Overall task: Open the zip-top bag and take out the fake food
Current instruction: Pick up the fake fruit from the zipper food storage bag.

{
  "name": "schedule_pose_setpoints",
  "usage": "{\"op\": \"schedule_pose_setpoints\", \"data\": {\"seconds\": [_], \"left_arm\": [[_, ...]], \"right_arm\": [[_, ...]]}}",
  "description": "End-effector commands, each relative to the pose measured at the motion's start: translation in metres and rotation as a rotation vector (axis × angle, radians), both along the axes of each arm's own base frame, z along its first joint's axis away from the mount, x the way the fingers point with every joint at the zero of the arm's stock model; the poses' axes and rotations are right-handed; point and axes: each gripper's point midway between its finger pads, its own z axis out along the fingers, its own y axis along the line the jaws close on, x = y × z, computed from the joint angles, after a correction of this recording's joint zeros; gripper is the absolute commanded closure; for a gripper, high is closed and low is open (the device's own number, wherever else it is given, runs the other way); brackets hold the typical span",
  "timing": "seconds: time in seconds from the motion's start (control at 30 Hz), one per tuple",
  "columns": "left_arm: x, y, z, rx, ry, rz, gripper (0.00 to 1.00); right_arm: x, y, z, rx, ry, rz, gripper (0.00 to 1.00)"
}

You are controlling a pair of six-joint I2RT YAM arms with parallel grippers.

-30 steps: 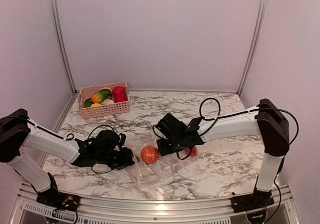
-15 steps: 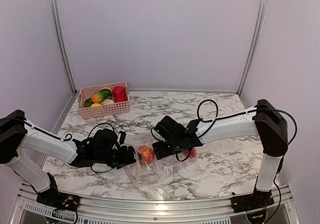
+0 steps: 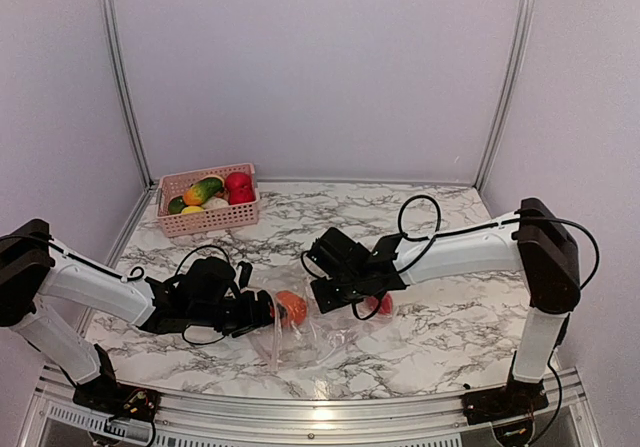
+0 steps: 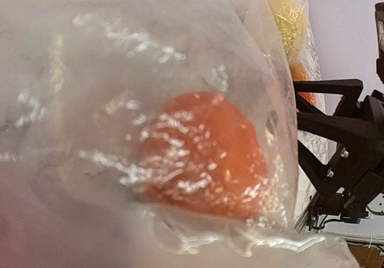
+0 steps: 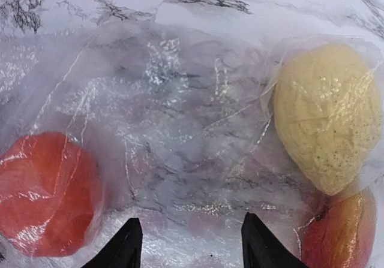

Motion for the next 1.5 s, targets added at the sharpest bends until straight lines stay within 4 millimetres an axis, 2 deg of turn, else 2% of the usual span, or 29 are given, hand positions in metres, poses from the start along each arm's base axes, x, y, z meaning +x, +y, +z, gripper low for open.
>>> {"op": "schedule_pose_setpoints", "data": {"seconds": [0.0, 0.17, 0.37, 0.63, 0.77, 1.03, 1.23, 1.4, 1.47], "left_arm": [[0.004, -0.005, 0.012, -0.019, -0.036, -0.008, 0.26], [0.004, -0.006, 0.012, -0.021, -0.036, -0.009, 0.27], [0.004, -0.005, 0.012, -0.020, -0.037, -0.008, 0.27], [0.003, -0.004, 0.012, -0.022, -0.037, -0.006, 0.27], [0.004, -0.005, 0.012, -0.023, -0.038, -0.006, 0.26], [0.006, 0.001, 0.004, 0.046, -0.031, 0.009, 0.20], [0.008, 0.002, 0.002, 0.070, -0.030, 0.013, 0.15], [0.010, 0.002, -0.001, 0.081, -0.026, 0.016, 0.15], [0.010, 0.002, -0.001, 0.083, -0.024, 0.019, 0.21]], "right_arm": [[0.011, 0.013, 0.042, 0.068, -0.067, -0.029, 0.50], [0.013, 0.029, 0.041, 0.084, -0.055, -0.003, 0.59], [0.012, 0.047, 0.036, 0.121, -0.036, 0.050, 0.60], [0.006, 0.053, 0.006, 0.086, 0.018, 0.090, 0.58], [0.003, 0.053, -0.004, 0.075, 0.034, 0.099, 0.54], [-0.005, 0.054, -0.009, 0.067, 0.038, 0.138, 0.34], [-0.010, 0.059, -0.011, 0.070, 0.046, 0.167, 0.25], [-0.010, 0.060, -0.010, 0.067, 0.047, 0.175, 0.21], [-0.010, 0.059, -0.010, 0.066, 0.046, 0.170, 0.22]]}}
